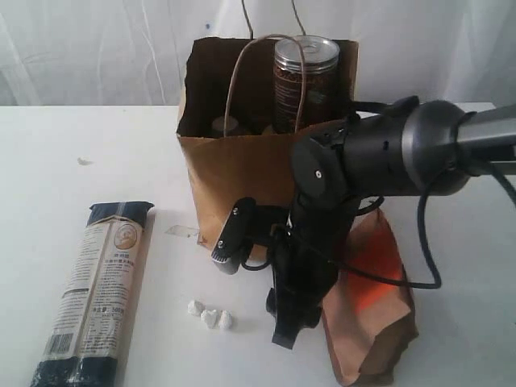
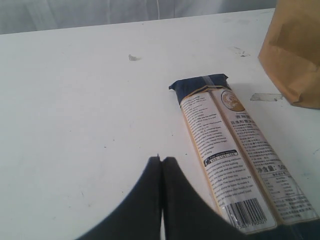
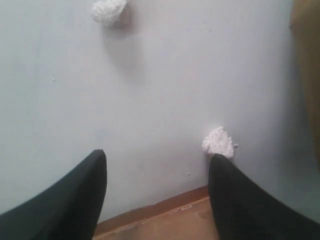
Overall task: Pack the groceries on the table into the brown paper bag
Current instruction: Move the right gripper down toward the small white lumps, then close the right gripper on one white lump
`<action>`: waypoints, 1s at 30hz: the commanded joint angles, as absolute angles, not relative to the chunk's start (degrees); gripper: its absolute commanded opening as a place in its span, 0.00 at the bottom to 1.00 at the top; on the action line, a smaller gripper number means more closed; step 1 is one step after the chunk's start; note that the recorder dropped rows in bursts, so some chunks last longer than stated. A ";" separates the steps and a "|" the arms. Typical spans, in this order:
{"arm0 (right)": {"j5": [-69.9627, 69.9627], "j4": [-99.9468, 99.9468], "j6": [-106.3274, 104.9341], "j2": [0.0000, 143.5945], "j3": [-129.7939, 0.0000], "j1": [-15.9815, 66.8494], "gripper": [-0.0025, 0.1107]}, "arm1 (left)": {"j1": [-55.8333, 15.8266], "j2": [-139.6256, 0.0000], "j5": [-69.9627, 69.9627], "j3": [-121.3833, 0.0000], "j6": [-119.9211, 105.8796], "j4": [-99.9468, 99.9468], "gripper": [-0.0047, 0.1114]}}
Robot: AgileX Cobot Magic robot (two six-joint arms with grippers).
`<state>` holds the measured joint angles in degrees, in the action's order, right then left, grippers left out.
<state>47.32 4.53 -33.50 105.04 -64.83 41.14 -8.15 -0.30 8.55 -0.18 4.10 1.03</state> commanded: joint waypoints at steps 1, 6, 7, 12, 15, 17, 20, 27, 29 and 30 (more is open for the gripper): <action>47.95 2.65 -32.00 107.02 -65.95 41.30 0.51 | -8.09 0.00 8.62 0.00 4.01 0.47 0.04; 48.09 0.72 -31.33 108.44 -66.06 41.30 0.51 | -8.09 0.00 8.62 0.00 4.01 0.47 0.04; 47.91 0.00 -30.79 108.58 -66.06 41.30 0.51 | -8.09 0.00 8.62 0.00 4.01 0.47 0.04; 46.72 -2.05 -29.52 109.21 -66.06 41.30 0.51 | -8.09 0.00 8.62 0.00 4.01 0.47 0.04; 44.99 -2.05 -29.23 109.30 -66.06 41.30 0.51 | -8.09 0.00 8.62 0.00 4.01 0.47 0.04; 45.33 -2.05 -27.56 109.08 -66.17 41.30 0.51 | -8.09 0.00 8.62 0.00 4.01 0.47 0.04; 45.78 -2.05 -24.10 108.39 -66.17 41.30 0.51 | -8.09 0.00 8.62 0.00 4.01 0.47 0.04; 45.94 -0.53 -23.73 105.21 -65.81 41.30 0.51 | -8.09 0.00 8.62 0.00 4.01 0.47 0.04; 44.50 0.38 -23.27 105.22 -65.68 41.30 0.51 | -8.09 0.00 8.62 0.00 4.01 0.47 0.04; 43.57 0.49 -23.13 105.35 -65.68 41.30 0.51 | -8.09 0.00 8.62 0.00 4.01 0.47 0.04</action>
